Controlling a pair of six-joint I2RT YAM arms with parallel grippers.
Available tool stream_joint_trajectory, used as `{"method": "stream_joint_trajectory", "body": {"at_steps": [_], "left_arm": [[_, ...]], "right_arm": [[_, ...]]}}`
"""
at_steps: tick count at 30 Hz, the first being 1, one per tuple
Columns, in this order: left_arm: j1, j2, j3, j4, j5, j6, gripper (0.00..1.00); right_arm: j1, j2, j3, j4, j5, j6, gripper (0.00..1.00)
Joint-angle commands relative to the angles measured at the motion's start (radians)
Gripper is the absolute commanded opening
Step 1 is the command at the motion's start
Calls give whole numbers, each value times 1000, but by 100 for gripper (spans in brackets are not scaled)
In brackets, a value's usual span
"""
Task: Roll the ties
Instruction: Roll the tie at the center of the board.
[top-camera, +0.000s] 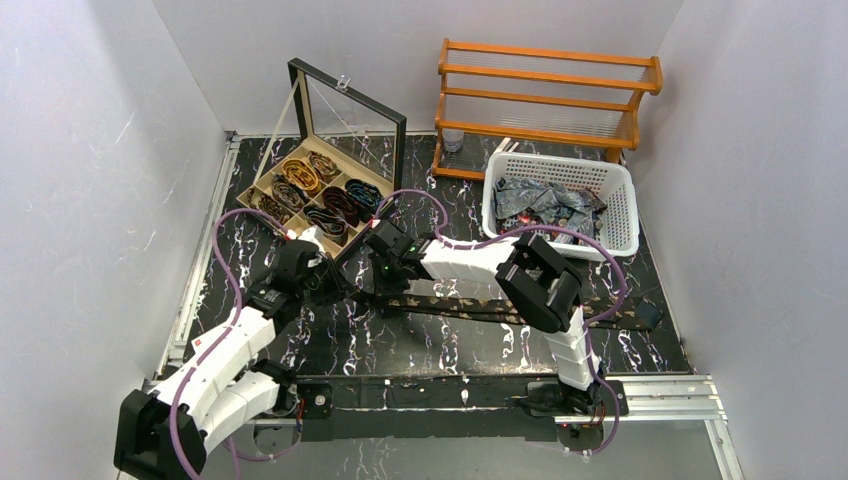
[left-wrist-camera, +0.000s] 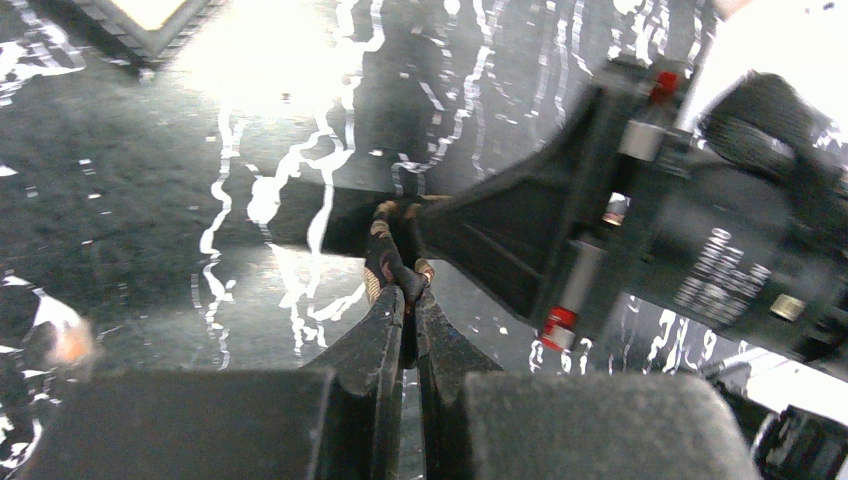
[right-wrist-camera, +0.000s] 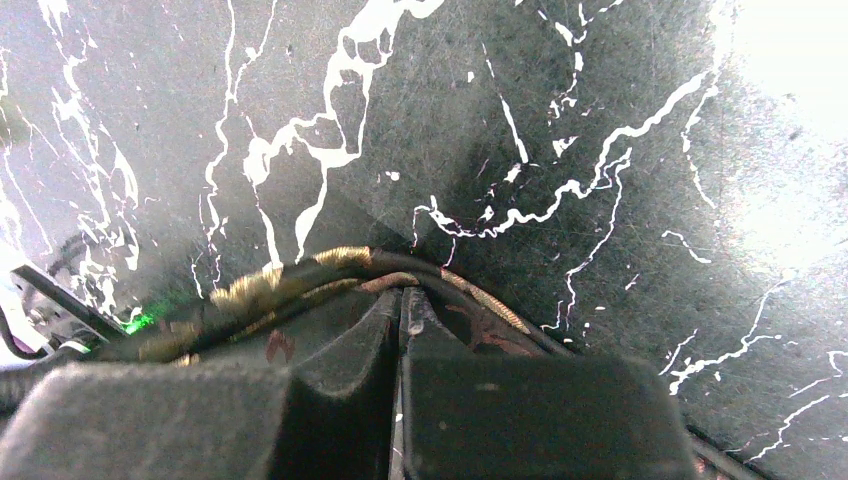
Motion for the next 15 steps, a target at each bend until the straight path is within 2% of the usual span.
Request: {"method": "stream_joint_trajectory", "body": {"at_steps": [1, 9, 15], "left_arm": [[-57, 0, 63, 0, -51, -4, 0], [-109, 50, 91, 26, -43, -19, 0], [-132, 86, 79, 78, -46, -58, 0]], "right_arm": [[-1, 13, 18, -49, 9, -13, 9], [-28, -26, -4, -15, -44, -15, 9], [-75, -160, -66, 64, -100, -1, 11]]}}
